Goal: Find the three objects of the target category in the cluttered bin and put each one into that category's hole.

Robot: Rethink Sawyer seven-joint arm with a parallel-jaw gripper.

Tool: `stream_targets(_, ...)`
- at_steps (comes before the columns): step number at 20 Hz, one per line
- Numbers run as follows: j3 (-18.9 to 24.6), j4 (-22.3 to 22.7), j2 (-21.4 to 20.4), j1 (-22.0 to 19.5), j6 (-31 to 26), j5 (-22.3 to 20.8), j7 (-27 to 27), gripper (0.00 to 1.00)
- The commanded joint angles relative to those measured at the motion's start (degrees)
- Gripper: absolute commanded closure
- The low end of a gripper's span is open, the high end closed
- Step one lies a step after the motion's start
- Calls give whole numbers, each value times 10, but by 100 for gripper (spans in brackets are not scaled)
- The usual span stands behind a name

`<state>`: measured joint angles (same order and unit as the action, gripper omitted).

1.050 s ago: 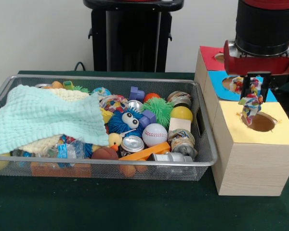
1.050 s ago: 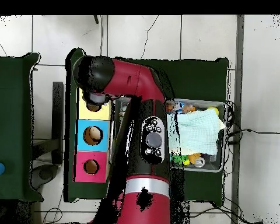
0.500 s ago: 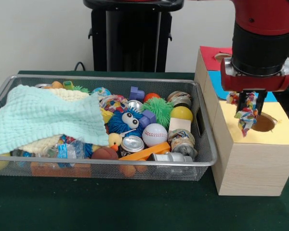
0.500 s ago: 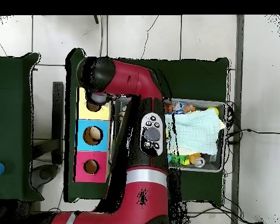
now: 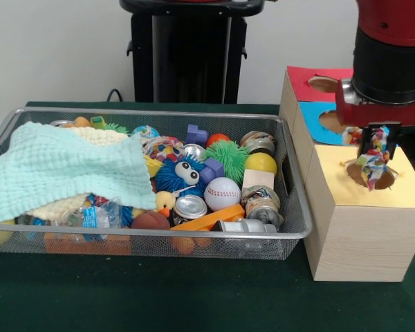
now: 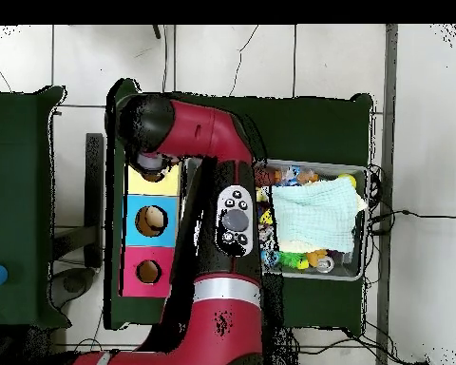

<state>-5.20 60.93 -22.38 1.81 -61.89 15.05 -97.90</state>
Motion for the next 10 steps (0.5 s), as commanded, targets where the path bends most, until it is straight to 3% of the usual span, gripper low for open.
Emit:
stream_targets(1, 17, 85, -17, 9, -1, 27, -165, 100)
stream_targets(10, 4, 85, 7, 14, 33, 19, -156, 100)
